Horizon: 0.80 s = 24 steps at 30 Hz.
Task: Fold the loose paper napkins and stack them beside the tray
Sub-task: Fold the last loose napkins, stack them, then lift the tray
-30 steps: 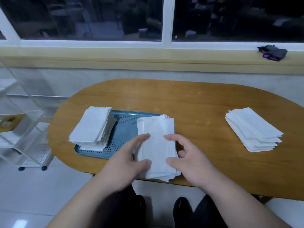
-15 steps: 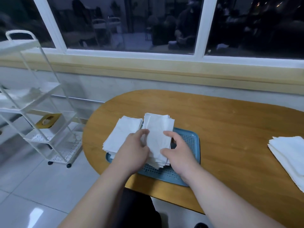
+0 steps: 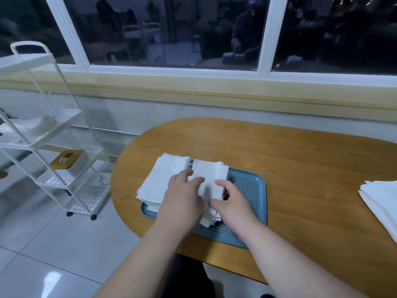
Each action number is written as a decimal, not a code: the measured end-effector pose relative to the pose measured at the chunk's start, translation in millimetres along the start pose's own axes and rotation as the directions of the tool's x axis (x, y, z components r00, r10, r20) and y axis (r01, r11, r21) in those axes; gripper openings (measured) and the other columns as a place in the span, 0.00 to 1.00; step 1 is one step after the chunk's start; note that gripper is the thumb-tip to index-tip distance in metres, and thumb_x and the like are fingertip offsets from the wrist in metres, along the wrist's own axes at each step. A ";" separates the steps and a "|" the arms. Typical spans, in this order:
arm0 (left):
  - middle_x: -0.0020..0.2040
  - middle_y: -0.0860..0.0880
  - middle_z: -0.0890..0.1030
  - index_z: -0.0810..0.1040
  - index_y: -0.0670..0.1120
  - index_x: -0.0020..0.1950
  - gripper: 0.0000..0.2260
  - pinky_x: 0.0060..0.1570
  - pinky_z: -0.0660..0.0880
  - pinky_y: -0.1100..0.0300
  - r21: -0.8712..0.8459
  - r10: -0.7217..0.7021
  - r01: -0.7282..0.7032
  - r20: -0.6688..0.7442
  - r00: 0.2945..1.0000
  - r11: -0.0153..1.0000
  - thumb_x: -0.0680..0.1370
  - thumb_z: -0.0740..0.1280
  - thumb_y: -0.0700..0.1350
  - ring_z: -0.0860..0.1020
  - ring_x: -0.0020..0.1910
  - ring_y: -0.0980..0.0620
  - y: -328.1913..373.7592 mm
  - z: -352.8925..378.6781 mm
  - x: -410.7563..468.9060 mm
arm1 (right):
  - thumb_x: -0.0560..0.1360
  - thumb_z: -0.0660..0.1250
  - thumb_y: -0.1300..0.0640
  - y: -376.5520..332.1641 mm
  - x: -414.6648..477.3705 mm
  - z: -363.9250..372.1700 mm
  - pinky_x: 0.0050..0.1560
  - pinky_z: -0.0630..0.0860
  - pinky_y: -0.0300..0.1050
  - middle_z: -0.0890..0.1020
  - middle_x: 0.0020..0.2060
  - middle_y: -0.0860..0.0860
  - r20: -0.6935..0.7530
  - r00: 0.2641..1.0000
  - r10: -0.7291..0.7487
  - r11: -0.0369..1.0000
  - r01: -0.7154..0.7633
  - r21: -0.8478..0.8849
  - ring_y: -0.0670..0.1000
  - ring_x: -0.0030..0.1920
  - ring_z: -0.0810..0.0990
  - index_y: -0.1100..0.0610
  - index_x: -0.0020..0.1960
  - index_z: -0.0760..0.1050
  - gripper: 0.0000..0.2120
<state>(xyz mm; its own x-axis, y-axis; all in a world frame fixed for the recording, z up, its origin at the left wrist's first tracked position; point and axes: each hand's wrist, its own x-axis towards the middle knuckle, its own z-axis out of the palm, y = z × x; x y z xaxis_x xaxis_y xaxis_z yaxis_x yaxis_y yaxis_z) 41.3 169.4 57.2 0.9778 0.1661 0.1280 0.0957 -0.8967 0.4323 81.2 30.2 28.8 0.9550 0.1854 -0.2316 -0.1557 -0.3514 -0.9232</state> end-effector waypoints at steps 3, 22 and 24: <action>0.70 0.52 0.73 0.74 0.53 0.72 0.20 0.65 0.64 0.56 0.120 0.057 -0.060 0.032 0.998 0.991 0.80 0.62 0.44 0.68 0.69 0.48 1.7 1.9 2.9 | 0.75 0.68 0.59 -0.8 0.9 -0.6 0.30 0.68 0.27 0.72 0.60 0.48 0.002 0.999 -0.032 0.998 0.032 -0.059 0.40 0.44 0.75 0.40 0.71 0.69 0.27; 0.65 0.57 0.76 0.76 0.56 0.69 0.18 0.66 0.69 0.55 -0.118 0.232 -0.213 0.185 0.955 0.970 0.79 0.65 0.54 0.72 0.67 0.54 110.0 33.5 8.6 | 0.77 0.69 0.59 34.3 -48.4 -149.4 0.31 0.70 0.35 0.82 0.49 0.44 -0.270 0.958 -0.096 0.995 0.096 -0.015 0.44 0.29 0.74 0.46 0.61 0.77 0.15; 0.65 0.56 0.76 0.75 0.55 0.70 0.19 0.64 0.70 0.59 -0.234 0.266 -0.209 0.248 0.931 0.949 0.79 0.67 0.53 0.73 0.66 0.56 135.4 46.0 9.9 | 0.77 0.68 0.59 40.1 -60.4 -180.5 0.34 0.72 0.35 0.82 0.50 0.40 -0.341 0.936 -0.084 0.996 0.089 0.000 0.47 0.31 0.76 0.44 0.60 0.76 0.15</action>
<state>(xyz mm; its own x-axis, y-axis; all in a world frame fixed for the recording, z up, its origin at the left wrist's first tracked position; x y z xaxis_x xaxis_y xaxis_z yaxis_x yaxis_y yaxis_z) 72.5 30.8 75.9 0.9825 -0.1858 0.0130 -0.1573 -0.7899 0.5927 62.9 -160.7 61.1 0.9934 -0.1095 -0.0349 -0.0698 -0.3336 -0.9401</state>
